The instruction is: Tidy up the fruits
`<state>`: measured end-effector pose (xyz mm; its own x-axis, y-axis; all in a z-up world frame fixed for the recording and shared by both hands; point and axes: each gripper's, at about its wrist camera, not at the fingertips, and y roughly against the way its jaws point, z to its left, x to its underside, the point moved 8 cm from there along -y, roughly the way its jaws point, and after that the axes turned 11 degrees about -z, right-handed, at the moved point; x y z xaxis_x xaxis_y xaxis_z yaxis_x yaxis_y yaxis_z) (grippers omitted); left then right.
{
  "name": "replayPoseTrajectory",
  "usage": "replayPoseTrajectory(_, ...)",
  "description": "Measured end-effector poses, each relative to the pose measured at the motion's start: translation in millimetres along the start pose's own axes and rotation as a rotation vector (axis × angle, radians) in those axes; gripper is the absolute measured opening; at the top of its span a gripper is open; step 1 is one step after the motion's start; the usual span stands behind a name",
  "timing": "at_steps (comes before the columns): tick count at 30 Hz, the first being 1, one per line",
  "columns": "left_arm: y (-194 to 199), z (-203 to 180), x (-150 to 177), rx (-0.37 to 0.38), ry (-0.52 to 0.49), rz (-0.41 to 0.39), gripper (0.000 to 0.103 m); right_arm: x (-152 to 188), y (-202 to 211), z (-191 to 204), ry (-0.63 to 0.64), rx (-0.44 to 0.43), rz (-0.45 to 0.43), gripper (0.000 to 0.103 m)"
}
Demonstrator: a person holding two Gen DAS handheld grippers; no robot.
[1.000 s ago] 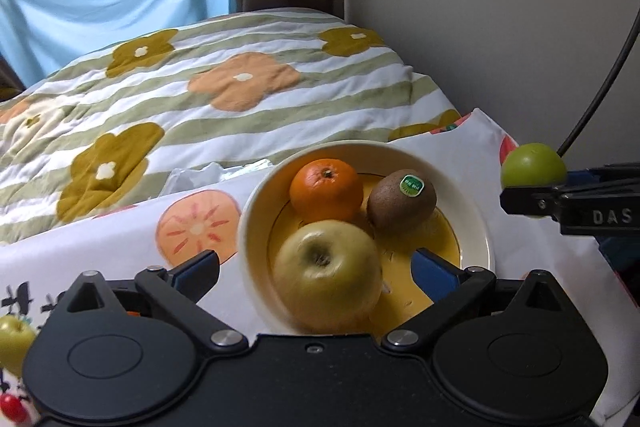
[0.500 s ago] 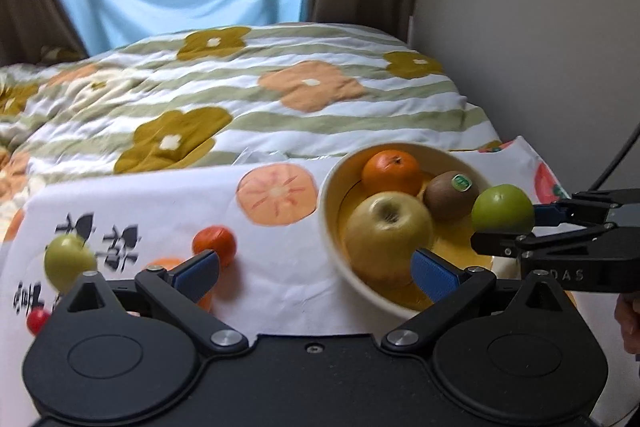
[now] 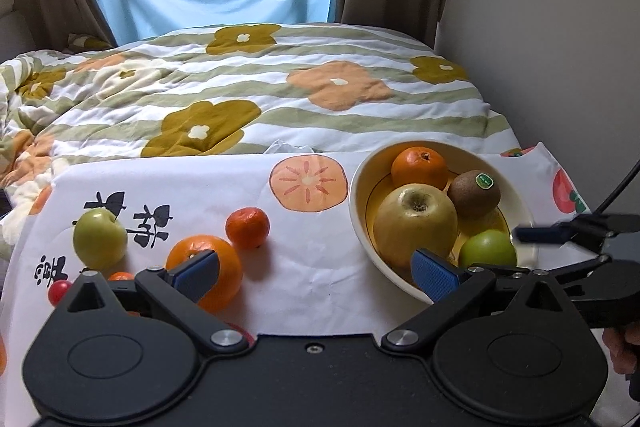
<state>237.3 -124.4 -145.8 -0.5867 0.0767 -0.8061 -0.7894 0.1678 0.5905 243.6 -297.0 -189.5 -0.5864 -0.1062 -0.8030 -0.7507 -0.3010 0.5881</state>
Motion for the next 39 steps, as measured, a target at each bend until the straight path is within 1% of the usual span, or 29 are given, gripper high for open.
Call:
replayPoseTrajectory(1, 1.2, -0.2, 0.7, -0.005, -0.001, -0.001, 0.103, -2.1, 4.3, -1.3, 0.002, 0.021, -0.022, 0.103)
replayPoseTrajectory(3, 3.6, -0.2, 2.4, -0.016, -0.005, -0.001, 0.103, -4.1, 13.5, -8.3, -0.008, 0.047, -0.059, 0.103)
replayPoseTrajectory(6, 7.0, -0.1, 4.9, -0.025, -0.009, 0.000, 0.103, 0.3, 17.6, -17.1, -0.049, 0.066, -0.040, 0.103)
replayPoseTrajectory(9, 11.5, -1.9, 5.8, -0.028, -0.008, -0.003, 0.103, 3.0, 23.6, -22.3, -0.086, 0.072, -0.042, 0.103)
replayPoseTrajectory(13, 18.9, -5.5, 5.8, -0.040, -0.015, -0.016, 0.103, 1.8, 33.2, -22.5, -0.089, 0.084, -0.050, 0.103)
replayPoseTrajectory(16, 26.2, -9.5, 5.1, -0.067, -0.025, -0.032, 0.103, -0.3, 44.7, -20.9, -0.084, 0.088, -0.063, 0.103)
replayPoseTrajectory(25, 67.1, -19.7, 6.1, -0.092, -0.005, -0.093, 0.103, -9.0, 82.5, -16.4, -0.101, 0.100, -0.089, 0.103)
replayPoseTrajectory(29, 85.5, -18.6, 11.8, -0.125, 0.015, -0.106, 0.103, -10.2, 98.5, -14.1, -0.116, 0.116, -0.097, 0.103)
replayPoseTrajectory(34, 107.6, -8.7, 16.2, -0.171, 0.043, -0.123, 0.103, -11.5, 108.0, -4.5, -0.144, 0.091, -0.108, 0.103)
replayPoseTrajectory(39, 129.2, 8.1, 15.0, -0.231, 0.037, -0.148, 0.103, -20.1, 108.1, 23.9, -0.117, 0.029, -0.114, 0.103)
